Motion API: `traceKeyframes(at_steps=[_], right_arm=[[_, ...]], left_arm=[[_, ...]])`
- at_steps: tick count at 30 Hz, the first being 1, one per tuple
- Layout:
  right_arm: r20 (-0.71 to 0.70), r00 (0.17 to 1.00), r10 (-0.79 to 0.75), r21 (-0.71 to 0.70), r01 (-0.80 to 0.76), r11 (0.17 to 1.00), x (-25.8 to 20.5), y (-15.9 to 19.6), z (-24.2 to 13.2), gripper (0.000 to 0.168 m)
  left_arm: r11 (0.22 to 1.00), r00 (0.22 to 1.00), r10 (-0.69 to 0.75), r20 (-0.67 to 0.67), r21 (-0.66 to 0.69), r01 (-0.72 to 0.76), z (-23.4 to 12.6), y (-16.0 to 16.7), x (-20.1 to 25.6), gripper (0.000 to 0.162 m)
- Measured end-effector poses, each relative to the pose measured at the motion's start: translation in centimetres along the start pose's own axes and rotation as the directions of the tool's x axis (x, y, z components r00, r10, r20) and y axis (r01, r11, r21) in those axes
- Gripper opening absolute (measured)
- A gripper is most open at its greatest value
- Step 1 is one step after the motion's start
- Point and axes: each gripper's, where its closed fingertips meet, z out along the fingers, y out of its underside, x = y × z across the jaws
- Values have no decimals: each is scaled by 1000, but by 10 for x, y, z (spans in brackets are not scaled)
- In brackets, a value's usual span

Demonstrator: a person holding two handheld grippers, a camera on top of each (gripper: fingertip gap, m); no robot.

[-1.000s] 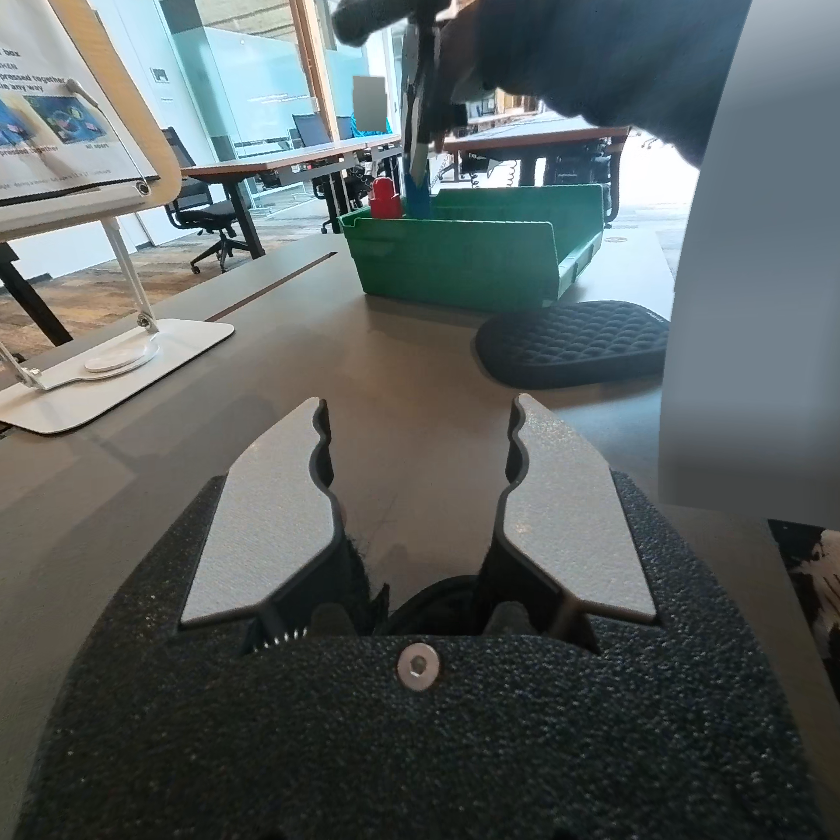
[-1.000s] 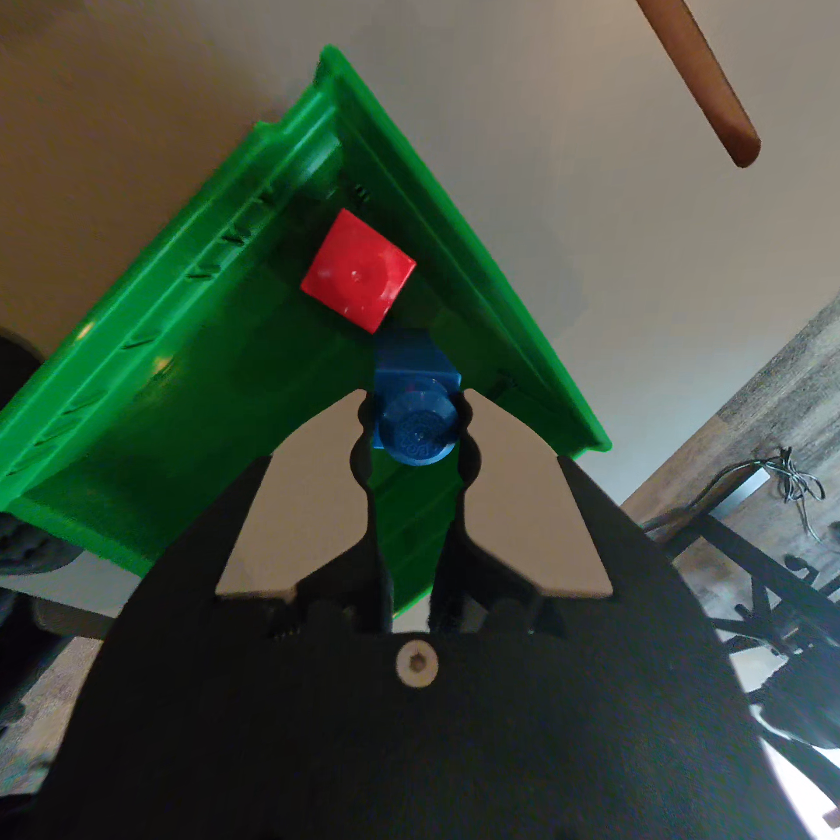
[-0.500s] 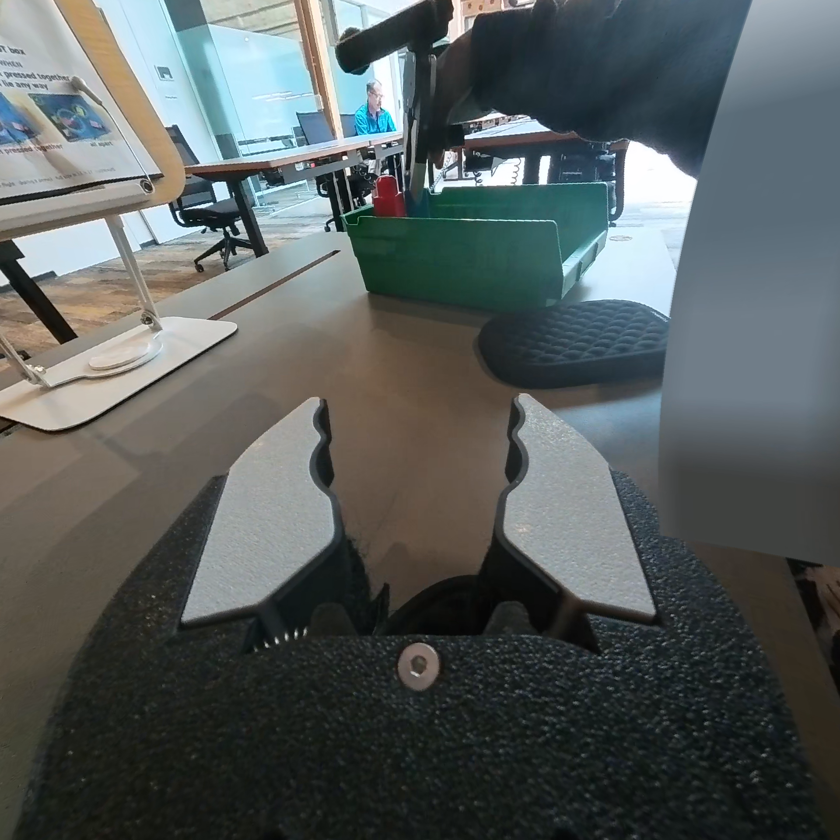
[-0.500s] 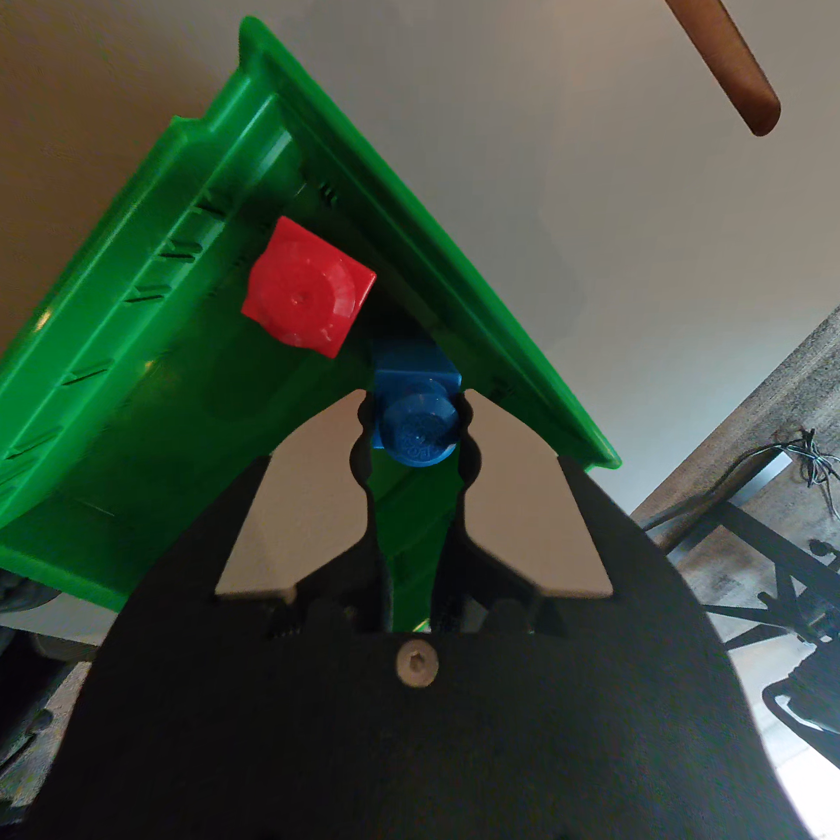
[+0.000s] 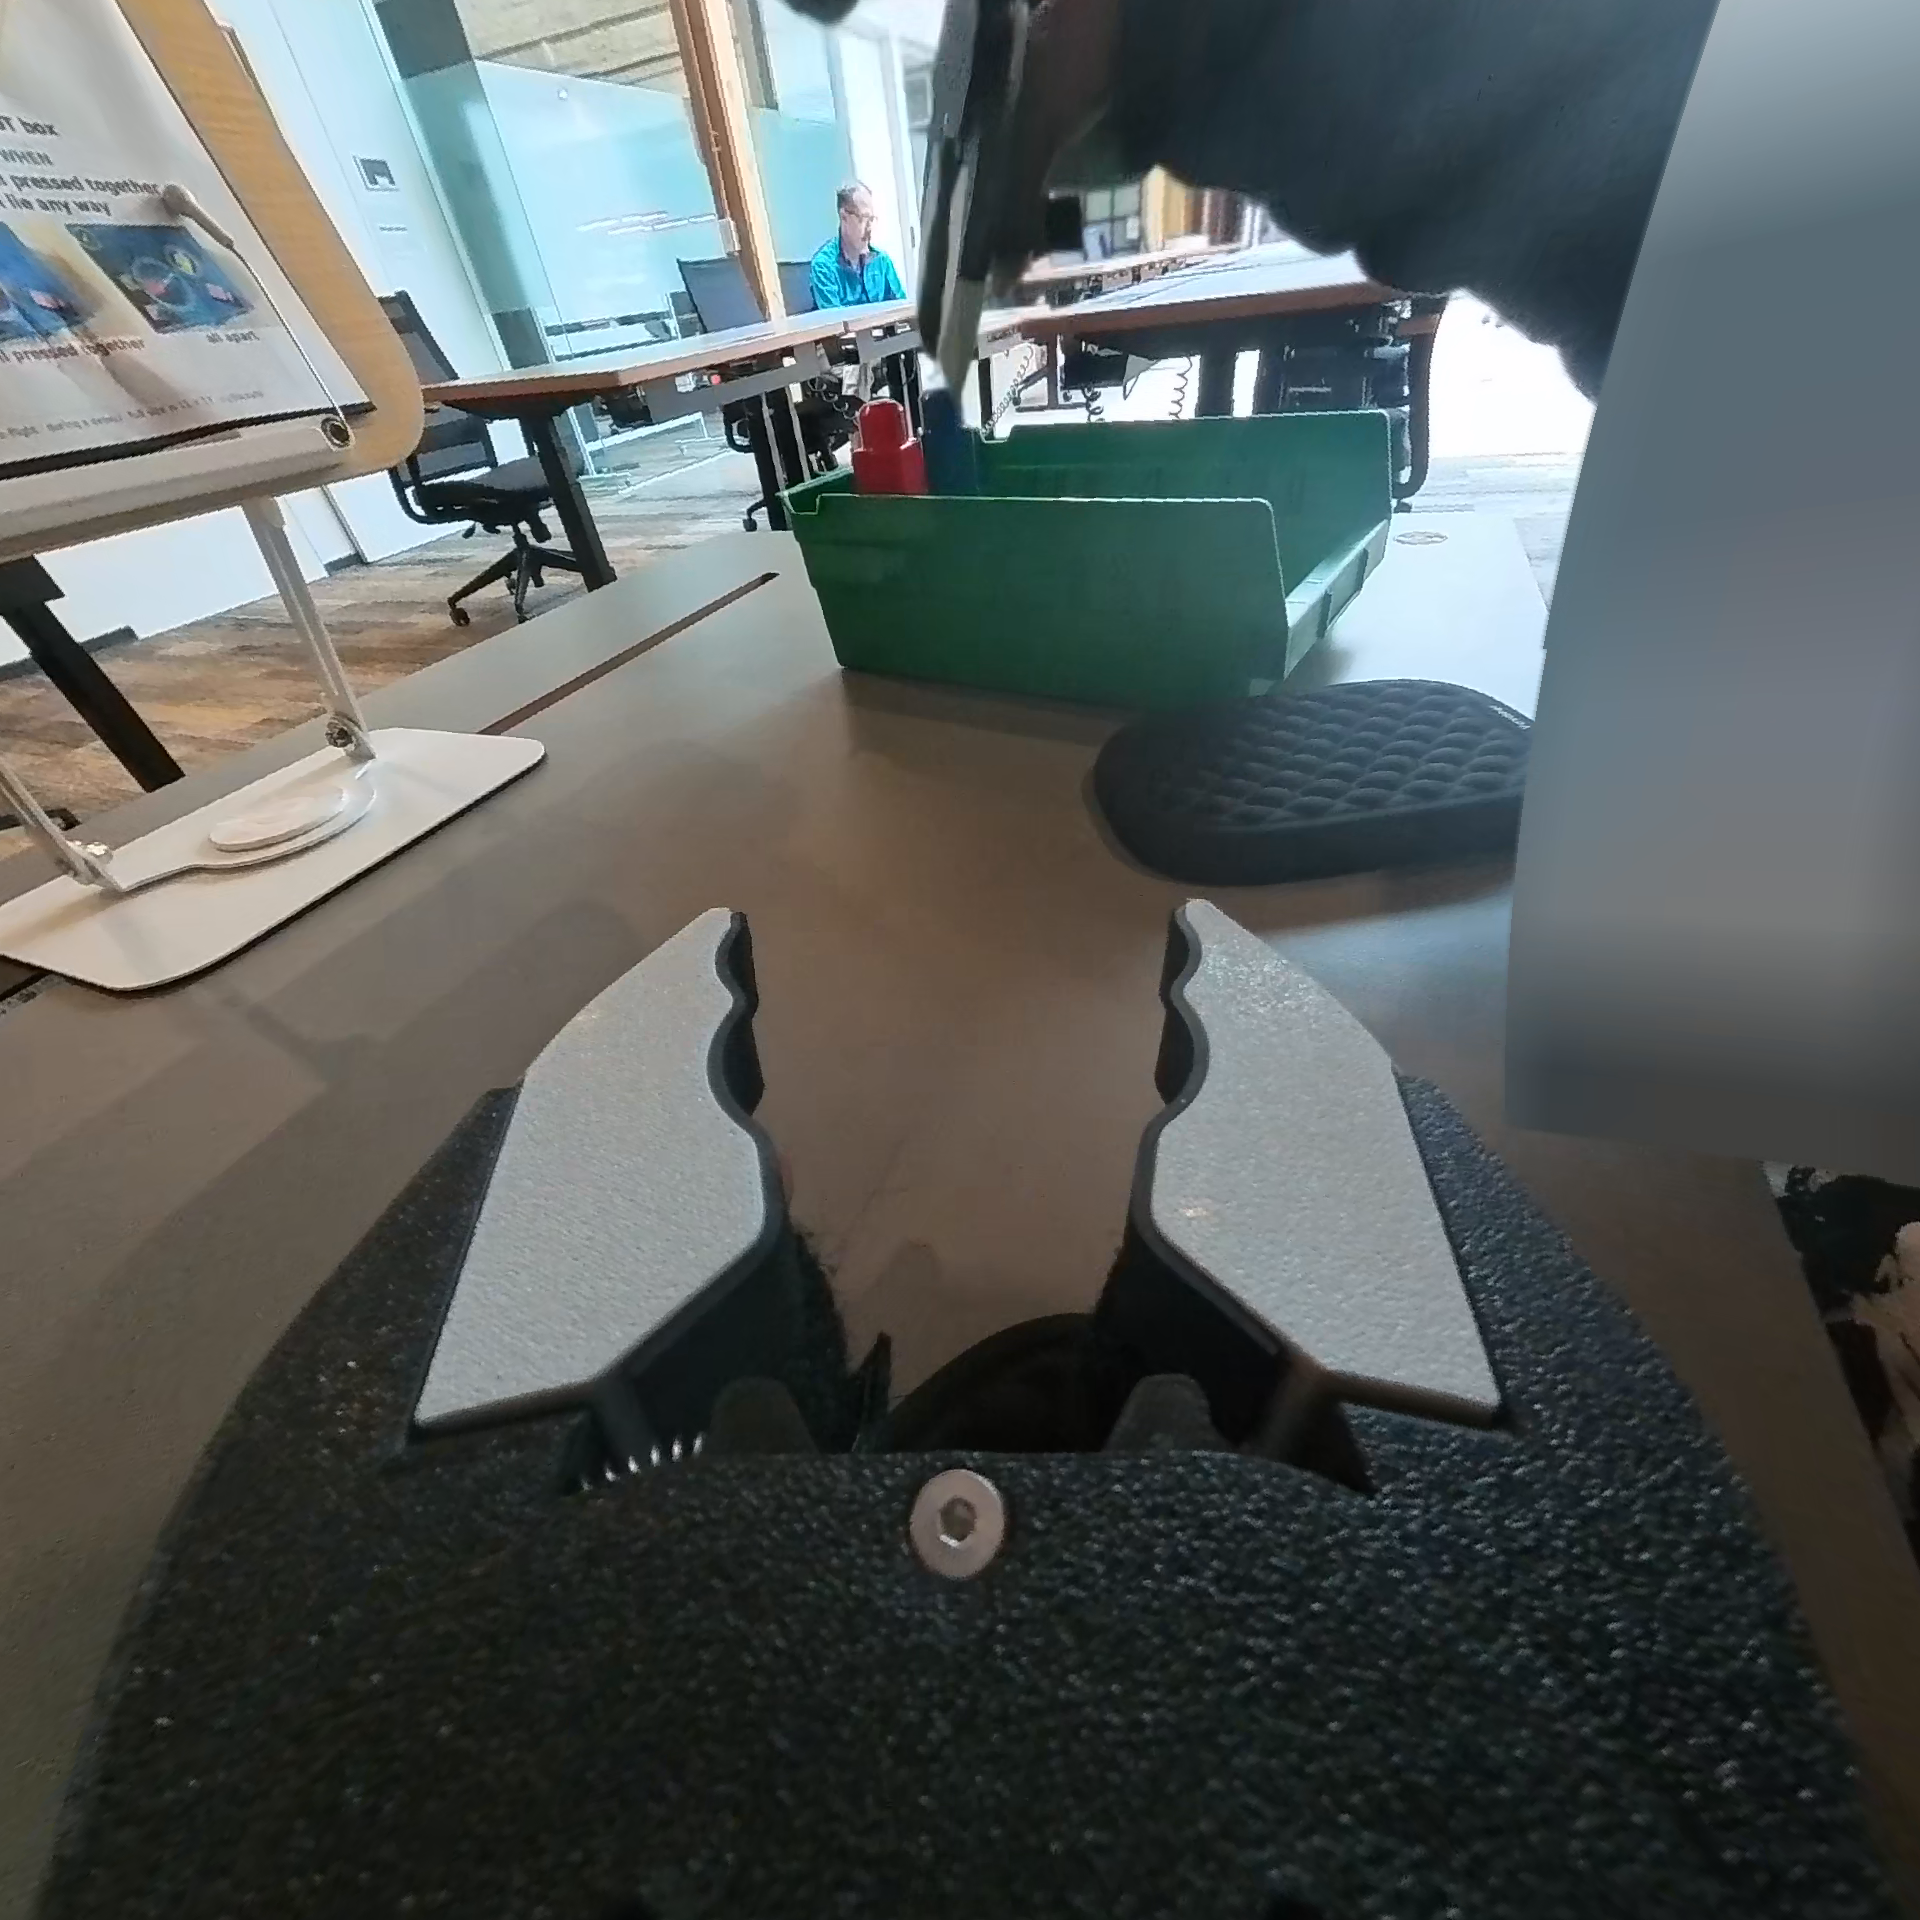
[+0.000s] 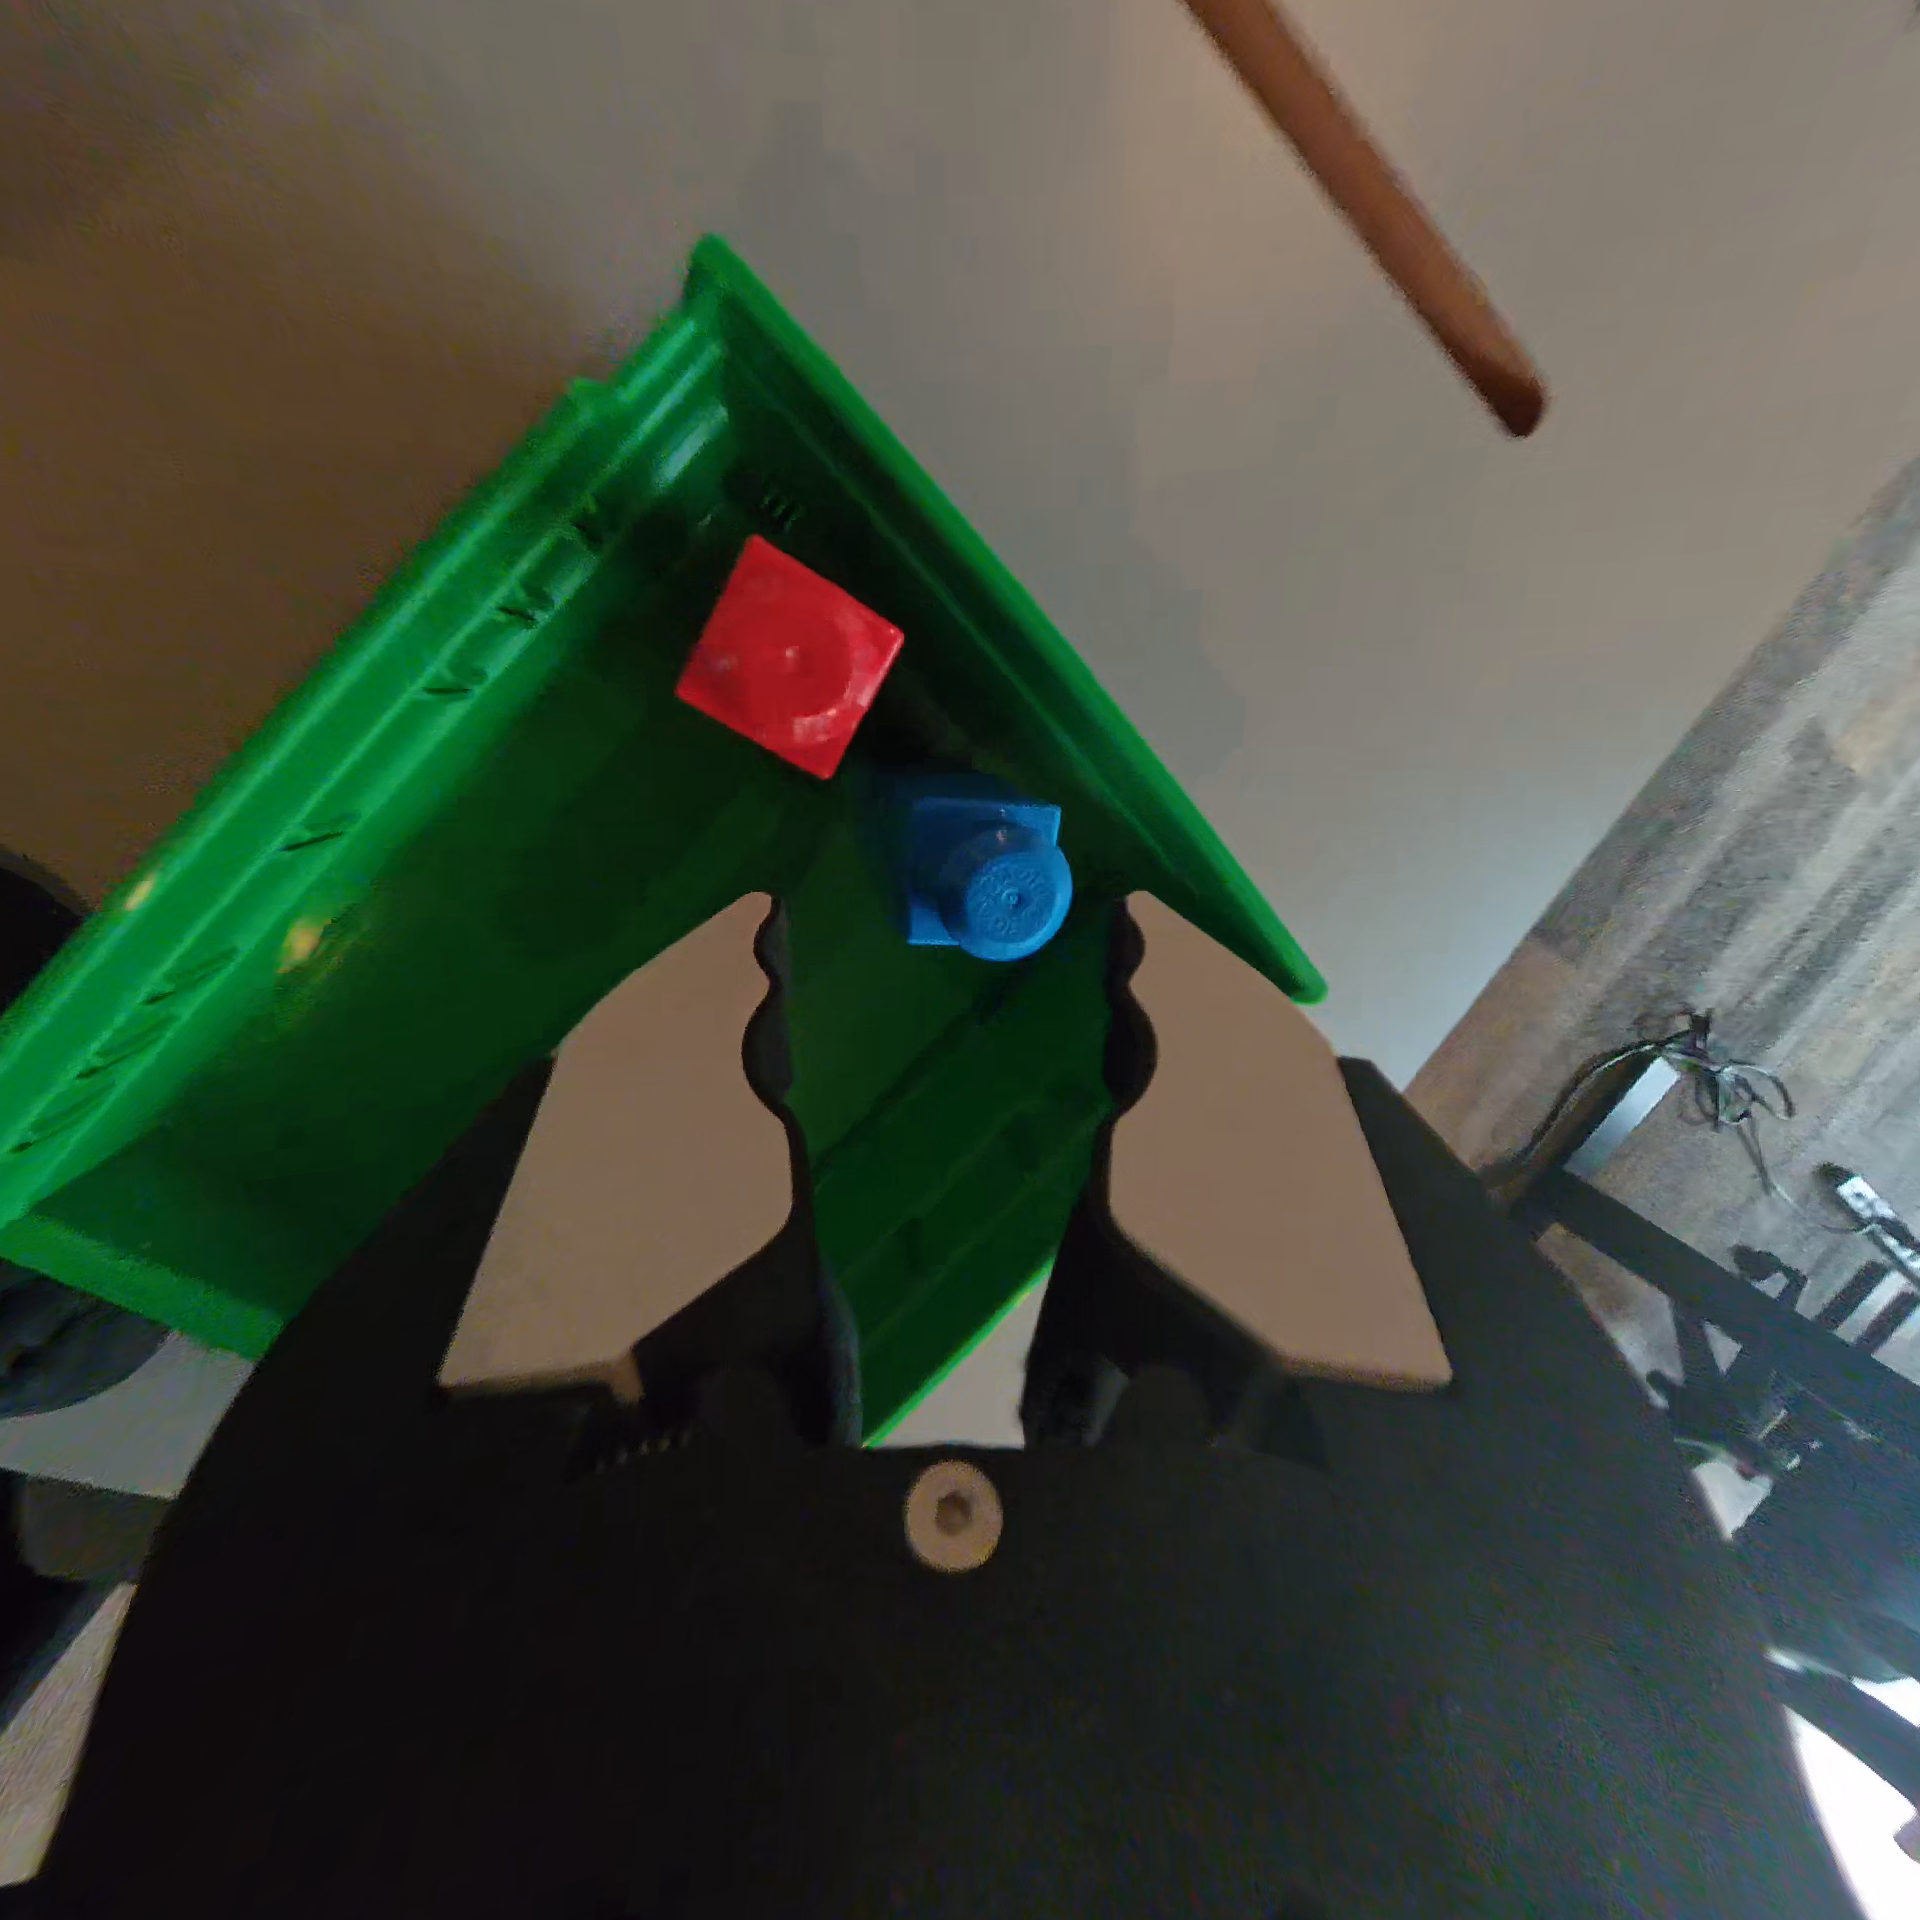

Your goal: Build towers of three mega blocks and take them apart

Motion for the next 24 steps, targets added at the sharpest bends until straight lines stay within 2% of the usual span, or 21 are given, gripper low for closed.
traceKeyframes(at_steps=[4, 6, 9, 12, 14, 15, 18, 22, 24], right_arm=[[-92, 996, -11, 196, 28, 980, -14, -20, -45, 66], [-103, 994, -21, 365, 58, 929, -37, -38, -72, 73], [-39, 996, -79, 659, 85, 747, -101, -70, -118, 84], [-13, 980, -196, 841, 117, 528, -174, -85, -154, 94], [-33, 968, -251, 890, 142, 433, -213, -88, -163, 95], [-51, 965, -257, 897, 158, 414, -226, -89, -162, 94], [-93, 956, -279, 884, 208, 419, -256, -92, -151, 94], [-78, 947, -311, 926, 184, 330, -295, -96, -138, 94], [-59, 954, -295, 936, 156, 316, -305, -95, -125, 95]], left_arm=[[1000, 1000, 0, 0, -3, 0, 0, 0, 0, 75], [1000, 1000, 1, 1, -4, -1, 1, 1, 0, 75], [1000, 1000, 4, 3, -6, -4, 1, 1, 0, 75], [1000, 1000, 4, 4, -10, -4, 1, 2, 0, 75], [1000, 1000, 2, 3, -14, -2, 2, 2, 0, 75], [1000, 1000, 2, 3, -14, -2, 2, 2, 0, 75], [1000, 1000, 4, 11, -10, -4, 1, 2, -1, 75], [1000, 1000, 3, 19, -1, -3, 1, 0, -2, 74], [1000, 1000, -1, 23, 2, 1, 0, 0, -3, 74]])
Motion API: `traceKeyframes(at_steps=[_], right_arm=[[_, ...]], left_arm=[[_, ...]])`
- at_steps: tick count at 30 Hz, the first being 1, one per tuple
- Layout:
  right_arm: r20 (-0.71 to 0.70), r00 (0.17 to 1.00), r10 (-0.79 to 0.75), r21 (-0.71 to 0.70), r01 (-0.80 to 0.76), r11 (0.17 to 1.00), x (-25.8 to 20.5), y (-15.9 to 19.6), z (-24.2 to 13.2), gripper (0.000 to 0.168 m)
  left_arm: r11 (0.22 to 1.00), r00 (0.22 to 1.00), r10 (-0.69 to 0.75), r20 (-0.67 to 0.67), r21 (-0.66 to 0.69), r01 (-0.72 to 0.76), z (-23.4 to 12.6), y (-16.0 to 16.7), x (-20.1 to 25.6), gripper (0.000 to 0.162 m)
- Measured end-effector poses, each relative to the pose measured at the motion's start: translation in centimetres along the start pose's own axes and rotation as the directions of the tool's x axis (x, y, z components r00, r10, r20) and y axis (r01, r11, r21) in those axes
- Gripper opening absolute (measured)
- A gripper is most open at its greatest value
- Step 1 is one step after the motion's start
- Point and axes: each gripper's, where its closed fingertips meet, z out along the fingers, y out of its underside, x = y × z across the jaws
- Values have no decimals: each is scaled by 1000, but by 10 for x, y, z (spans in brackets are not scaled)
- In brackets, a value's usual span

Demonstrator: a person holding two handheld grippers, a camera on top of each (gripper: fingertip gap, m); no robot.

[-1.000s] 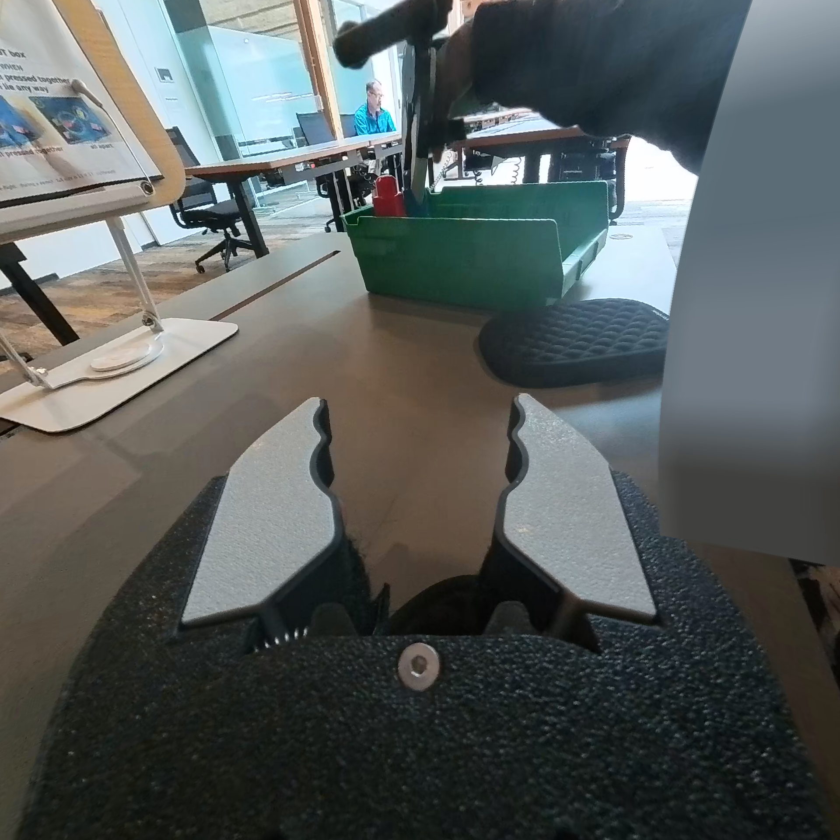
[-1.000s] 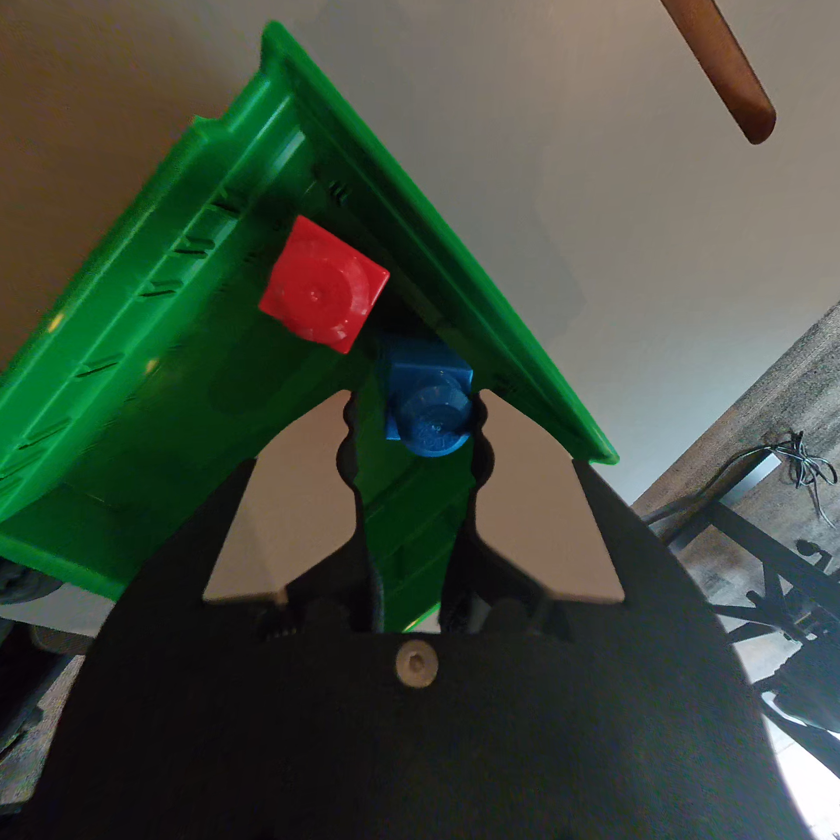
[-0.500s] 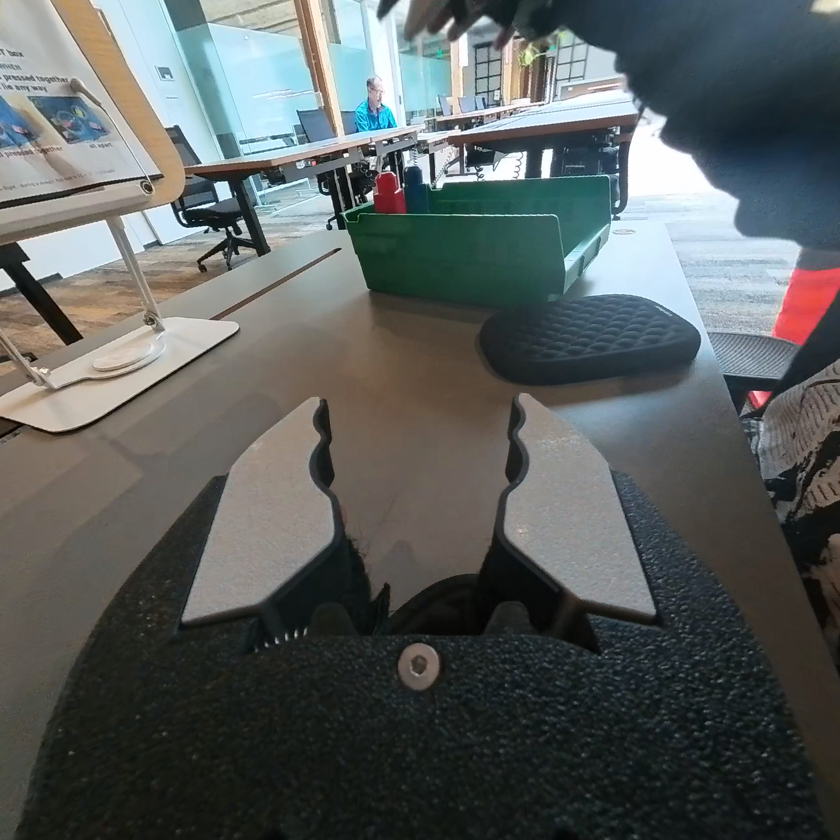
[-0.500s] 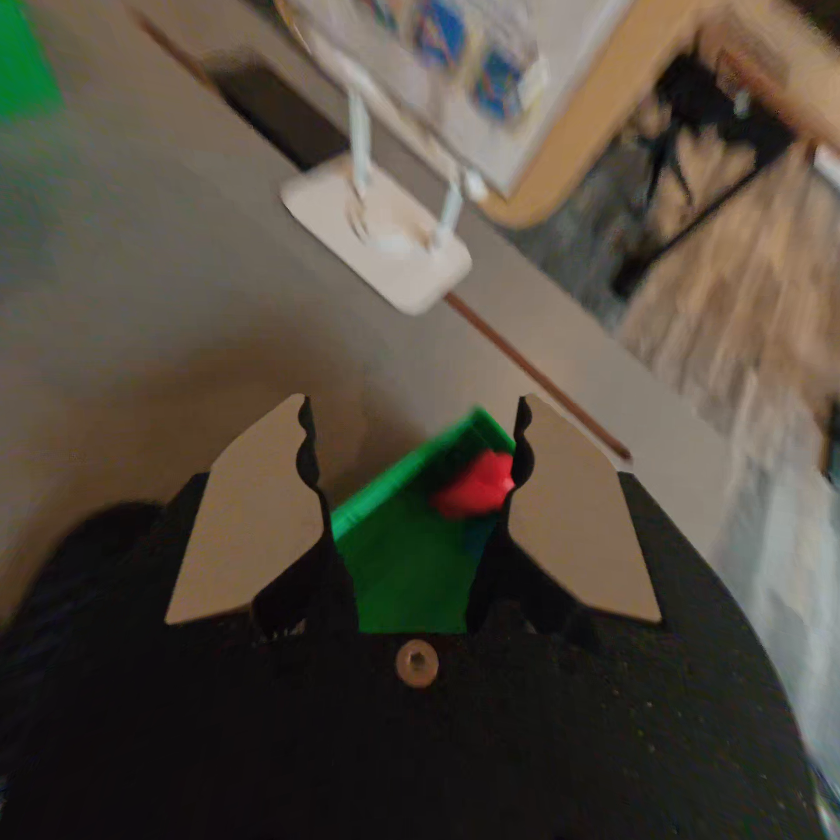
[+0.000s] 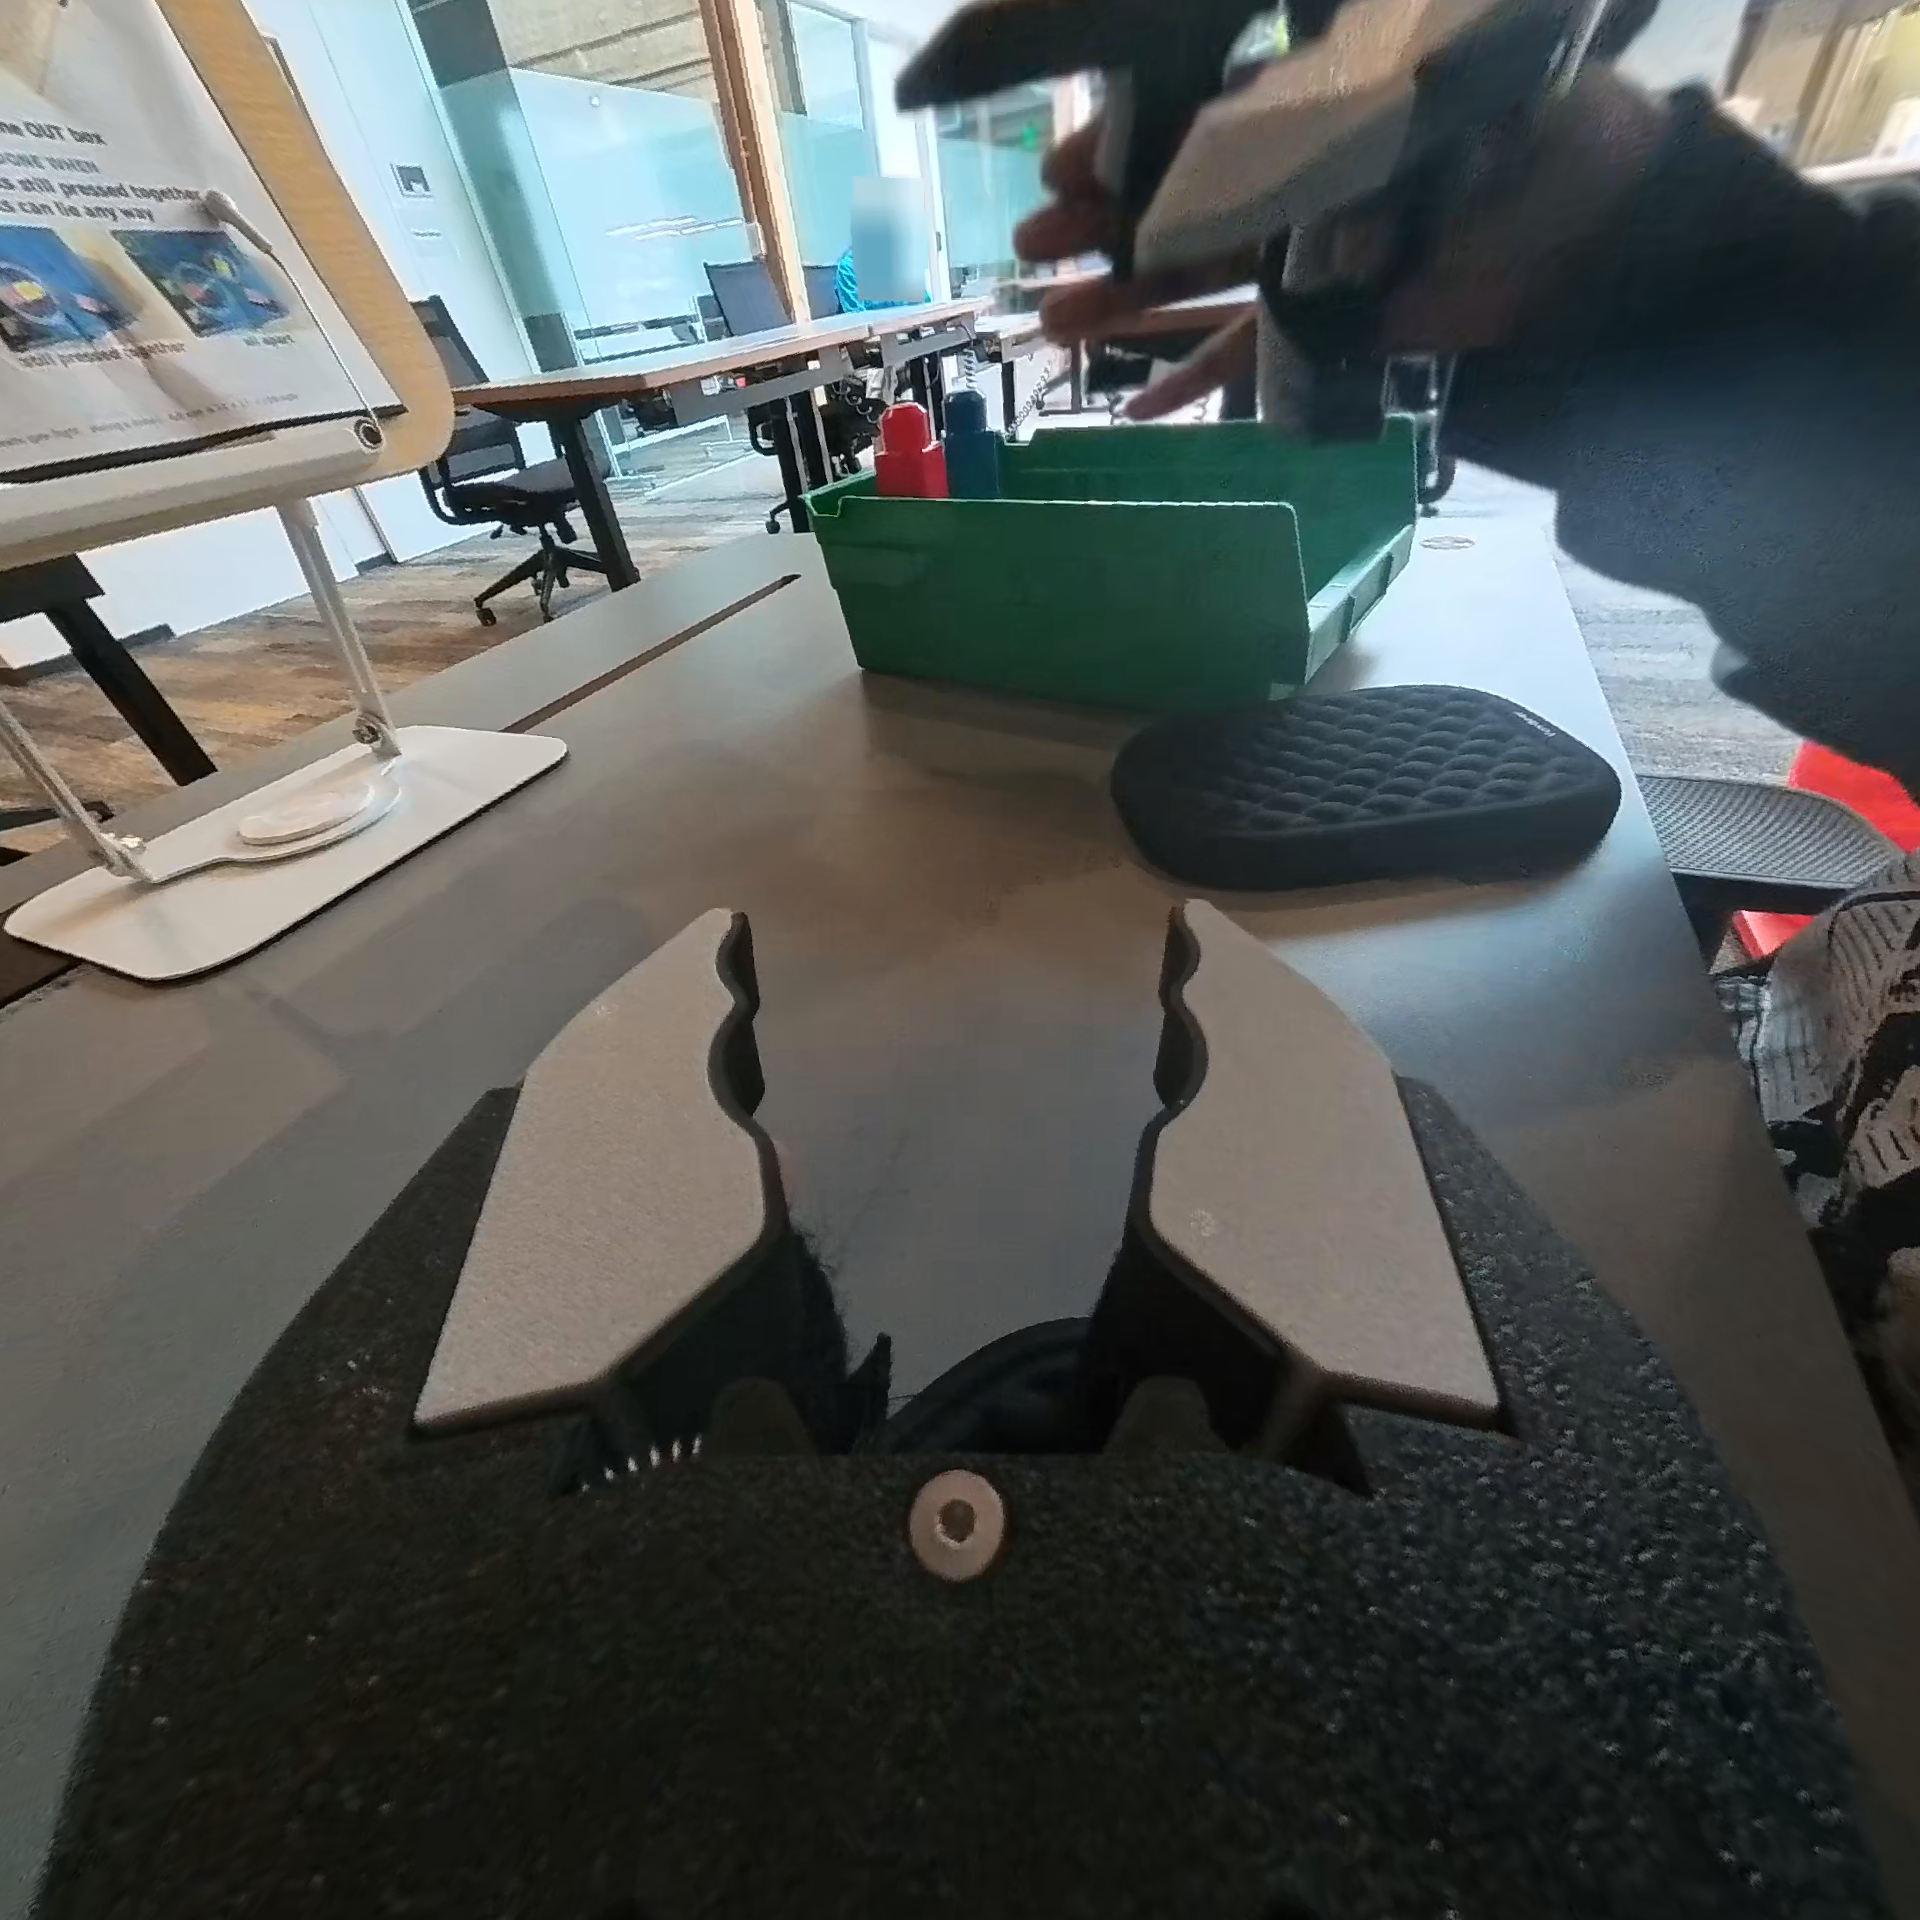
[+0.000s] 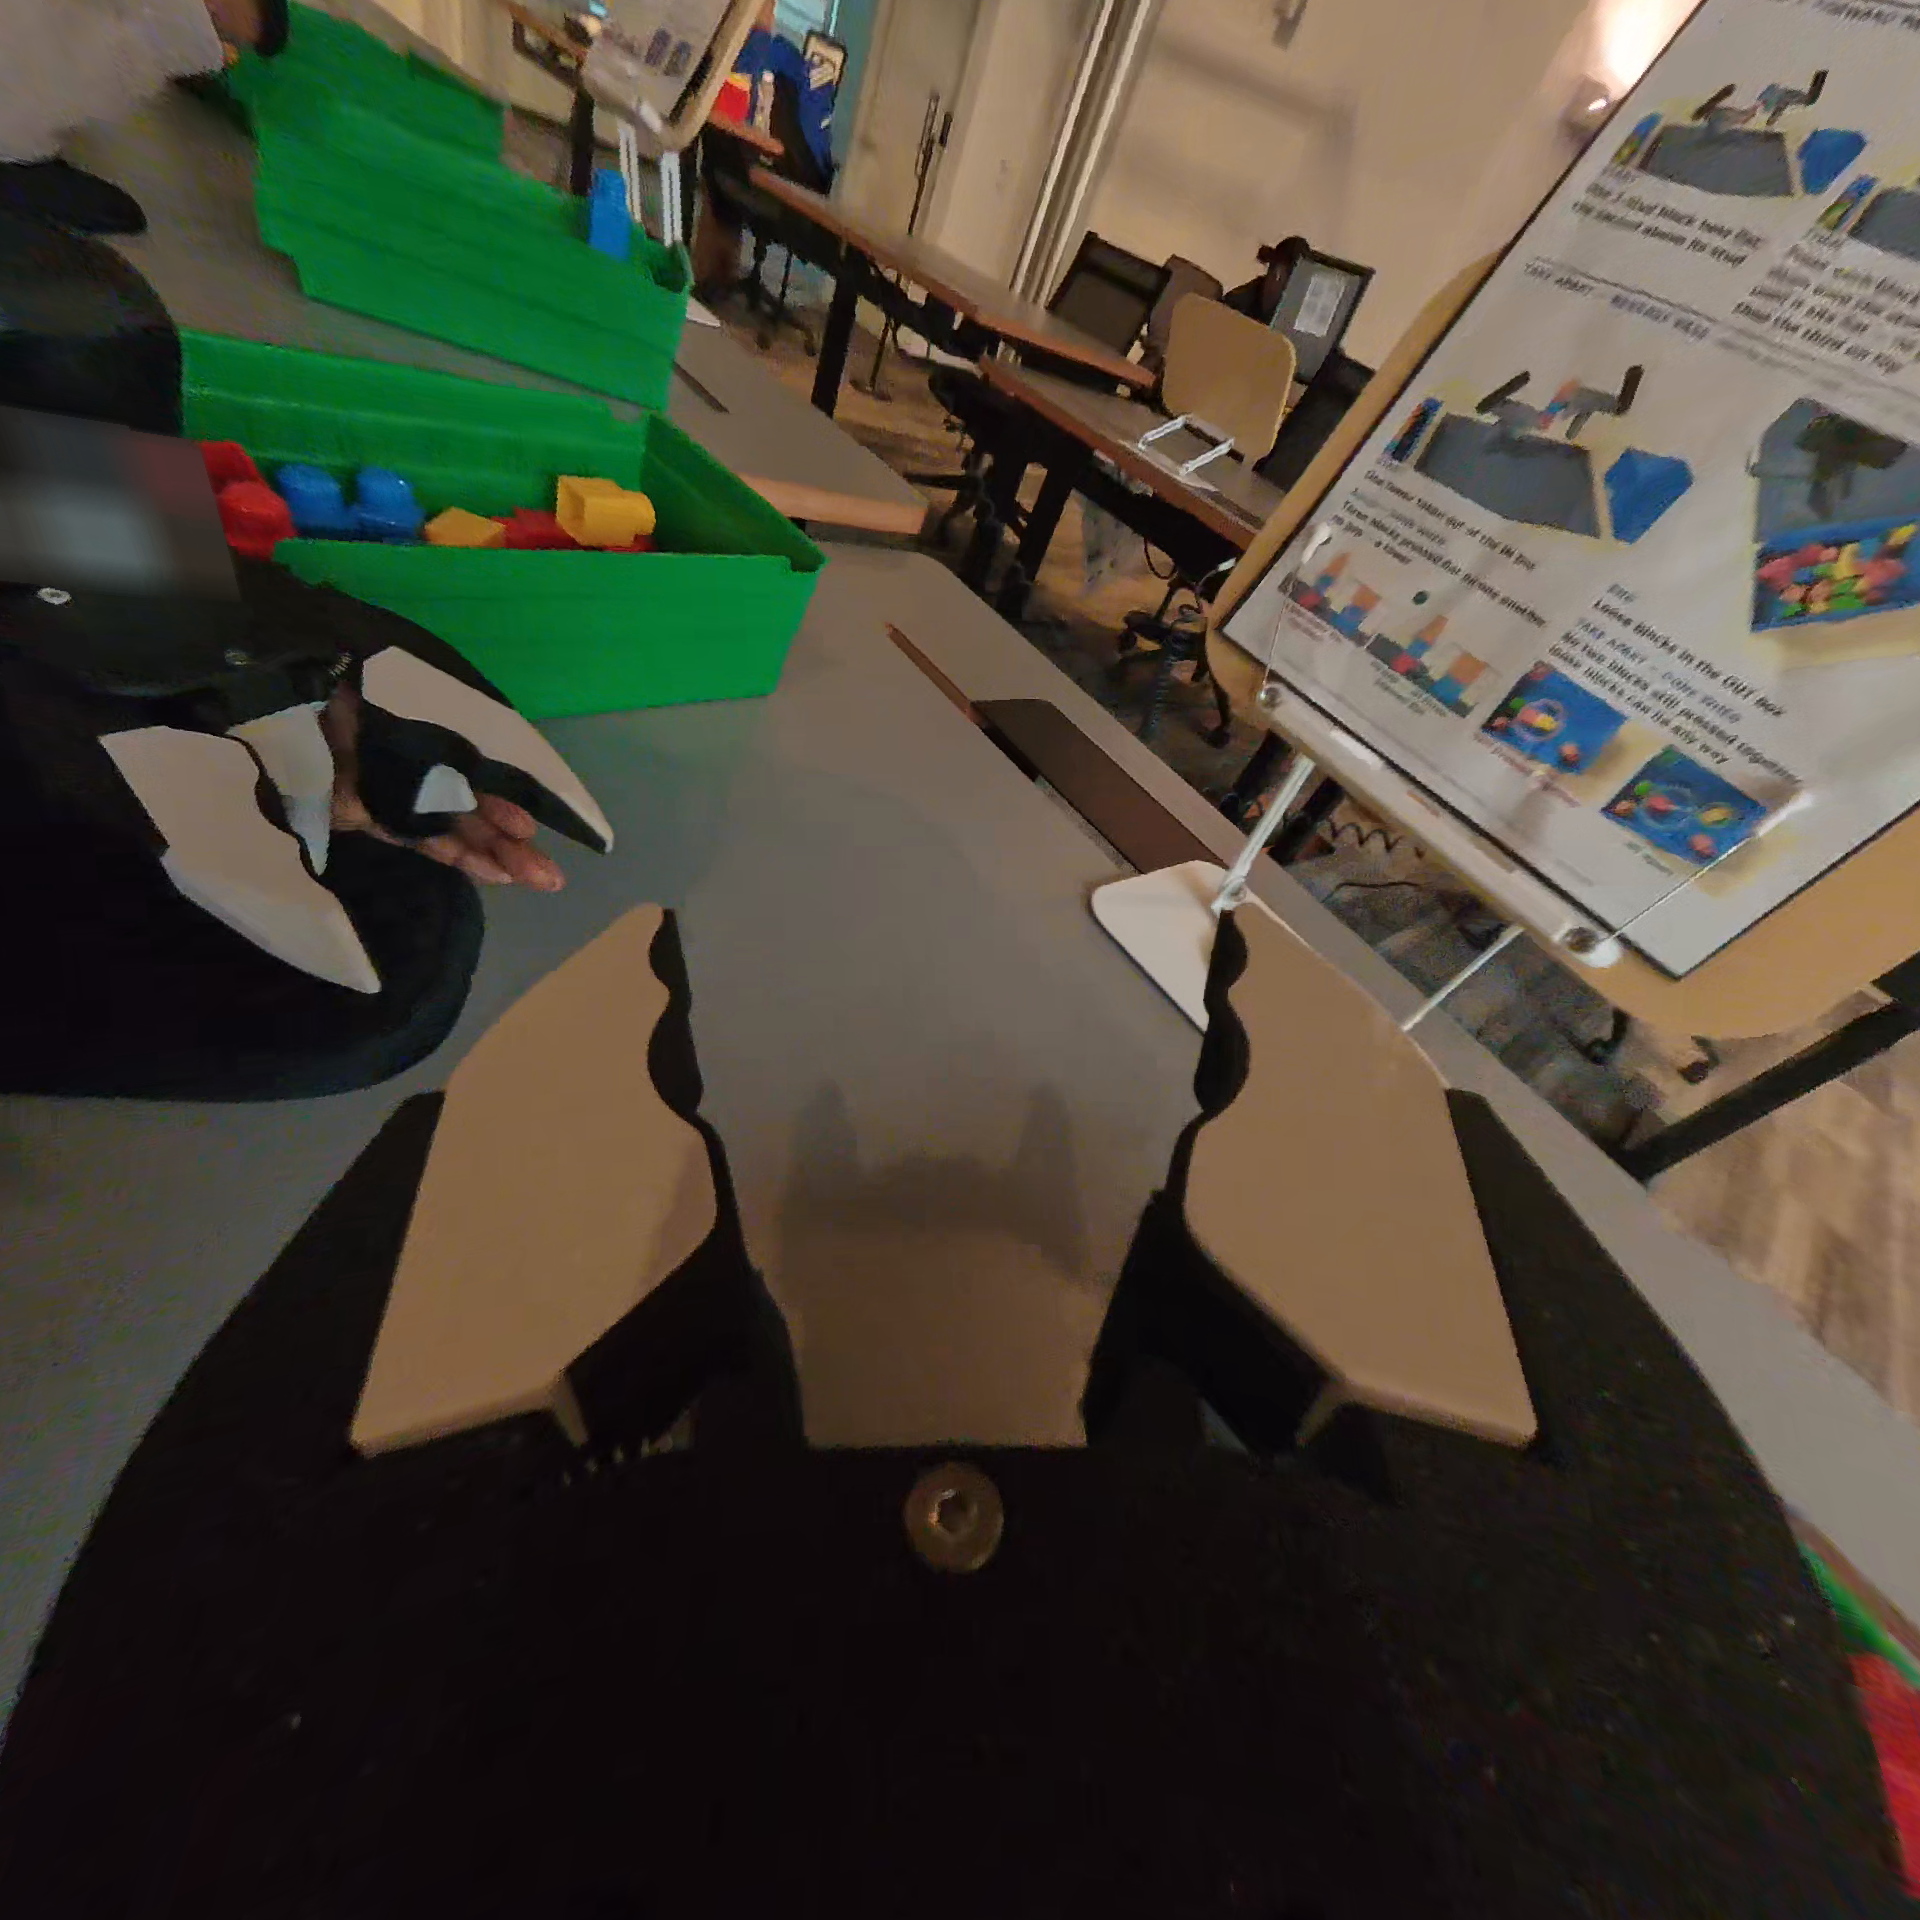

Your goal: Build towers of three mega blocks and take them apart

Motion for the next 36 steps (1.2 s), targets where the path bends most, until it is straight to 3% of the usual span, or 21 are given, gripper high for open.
traceKeyframes(at_steps=[14, 18, 22, 24, 26, 30, 33, 36], right_arm=[[-29, 975, 221, 79, -218, 973, -19, 85, 0, 102], [-54, 971, 234, 81, -229, 970, -18, 102, 0, 98], [-64, 966, 249, 110, -242, 964, -14, 103, -2, 90], [-69, 964, 256, 109, -248, 963, -13, 104, -2, 87], [-63, 966, 251, 104, -243, 964, -14, 105, -1, 85], [-57, 971, 233, 89, -227, 970, -17, 106, 0, 84], [-60, 975, 212, 92, -207, 974, -19, 105, 0, 84], [-67, 978, 195, 101, -188, 977, -19, 104, -1, 84]], left_arm=[[997, 993, 46, 113, 61, -53, -7, -12, -7, 68], [990, 992, -7, 127, 140, -11, -24, -40, 1, 71], [982, 957, -5, 288, 182, -49, -70, -78, -9, 71], [990, 891, 25, 453, 116, -86, -109, -87, -30, 71], [997, 777, 60, 626, 0, -76, -157, -83, -57, 71], [965, 586, 114, 802, -230, 128, -246, -47, -95, 66], [864, 552, 134, 823, -370, 342, -286, -5, -105, 61], [741, 603, 144, 784, -489, 459, -299, 30, -107, 55]])
